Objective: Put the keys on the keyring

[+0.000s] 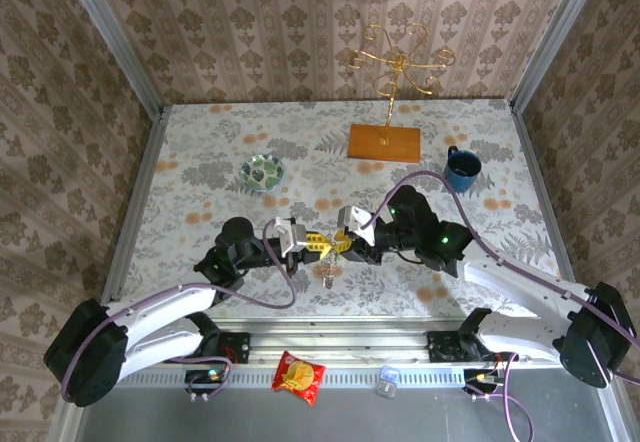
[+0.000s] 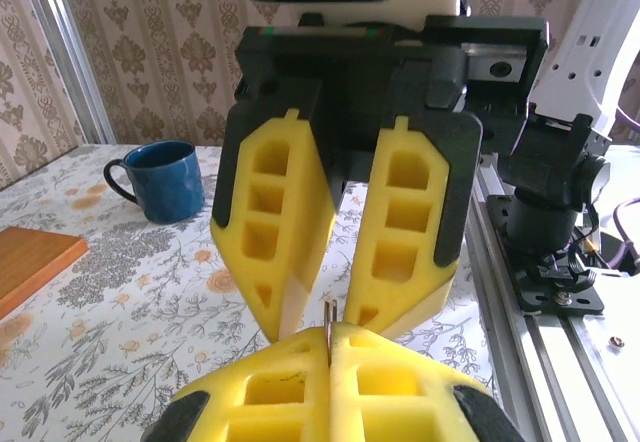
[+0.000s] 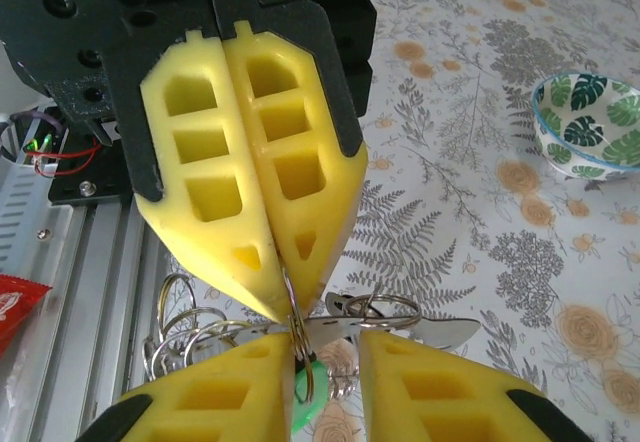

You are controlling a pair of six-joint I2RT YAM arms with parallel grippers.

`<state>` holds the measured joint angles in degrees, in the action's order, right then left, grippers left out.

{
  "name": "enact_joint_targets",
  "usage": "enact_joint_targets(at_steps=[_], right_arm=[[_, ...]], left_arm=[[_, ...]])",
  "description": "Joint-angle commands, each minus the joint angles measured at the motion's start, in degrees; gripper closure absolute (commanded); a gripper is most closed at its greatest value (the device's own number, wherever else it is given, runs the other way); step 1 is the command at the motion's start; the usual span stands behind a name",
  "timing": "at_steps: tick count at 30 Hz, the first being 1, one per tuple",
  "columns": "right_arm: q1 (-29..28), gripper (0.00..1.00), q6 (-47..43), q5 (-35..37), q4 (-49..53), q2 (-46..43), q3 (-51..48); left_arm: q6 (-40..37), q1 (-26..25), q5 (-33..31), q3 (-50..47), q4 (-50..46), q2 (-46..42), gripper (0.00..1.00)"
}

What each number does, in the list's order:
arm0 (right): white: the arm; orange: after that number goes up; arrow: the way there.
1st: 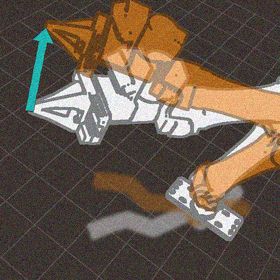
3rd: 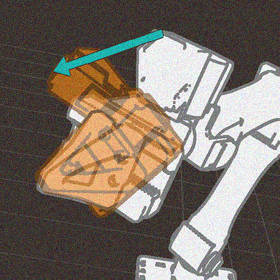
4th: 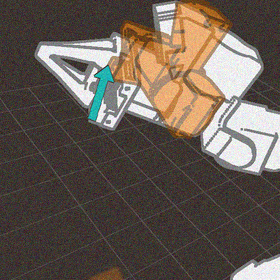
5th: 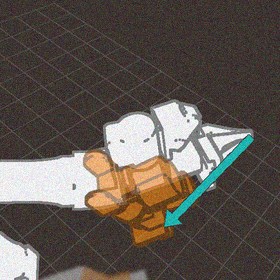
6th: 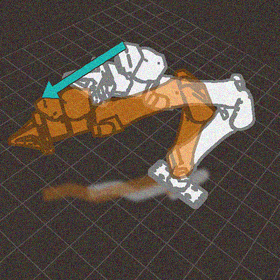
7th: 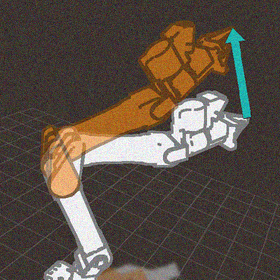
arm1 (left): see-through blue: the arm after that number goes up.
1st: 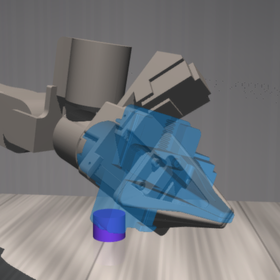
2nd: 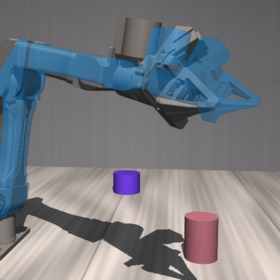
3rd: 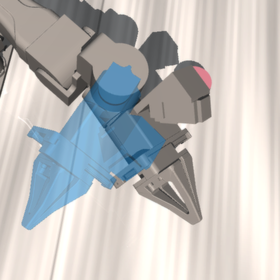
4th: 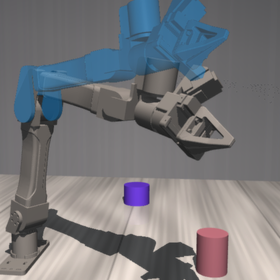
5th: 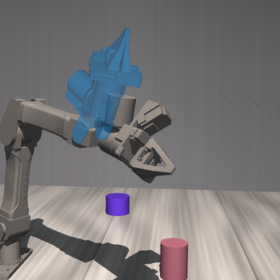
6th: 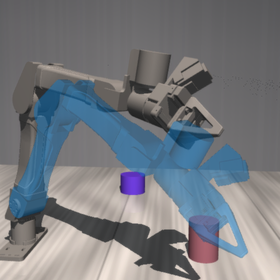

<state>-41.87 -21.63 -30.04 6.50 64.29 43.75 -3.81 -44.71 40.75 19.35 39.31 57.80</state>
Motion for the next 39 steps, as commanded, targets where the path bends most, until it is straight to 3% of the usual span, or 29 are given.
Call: enact_joint_targets(at_steps=[1,7,8,10,16,24,26,28,31,32,39], right_arm=[[0.2,0.77,2.0,-2.7,-3.9,0.8,0.3],[0.2,1.0,2.0,-4.2,-4.4,1.9,0.9],[0.1,1.0,1.2,-4.1,-3.0,2.0,1.4],[0.2,1.0,-1.0,-3.2,0.3,2.1,2.5],[-0.8,1.0,-8.6,0.1,12.3,3.8,8.0],[-5.8,1.0,-16.6,6.6,26.3,9.4,17.3],[-6.0,1.0,-16.4,6.1,27.6,9.7,18.8],[-5.6,1.0,-14.9,5.0,25.4,8.2,17.8],[-3.8,0.74,-10.3,3.1,17.5,4.9,13.2],[-3.2,0.7,-9.0,2.7,15.3,3.8,11.3],[-2.0,0.68,-3.8,1.9,10.0,2.8,6.2]], left_arm=[[1.2,-0.4,2.0,-0.5,4.5,0.2,1.0],[1.5,-0.4,0.2,-0.9,4.6,0.6,1.0],[1.4,-0.3,-1.0,-1.0,3.8,0.4,0.99],[0.3,-0.4,-2.9,-0.8,0.7,-0.3,0.86],[-5.3,-0.4,-3.5,2.7,-13.5,-2.3,0.84],[-10.2,-0.6,-5.4,7.0,-24.1,-2.8,0.91],[-10.8,-0.6,-5.4,7.5,-25.3,-3.0,1.0],[-11.0,-0.6,-5.5,7.4,-25.4,-3.6,1.0],[-10.5,-0.6,-5.7,6.3,-23.7,-4.6,1.0],[-10.1,-0.6,-5.6,5.8,-22.5,-4.8,1.0],[-9.0,-0.6,-4.6,4.0,-18.1,-5.0,1.0]])
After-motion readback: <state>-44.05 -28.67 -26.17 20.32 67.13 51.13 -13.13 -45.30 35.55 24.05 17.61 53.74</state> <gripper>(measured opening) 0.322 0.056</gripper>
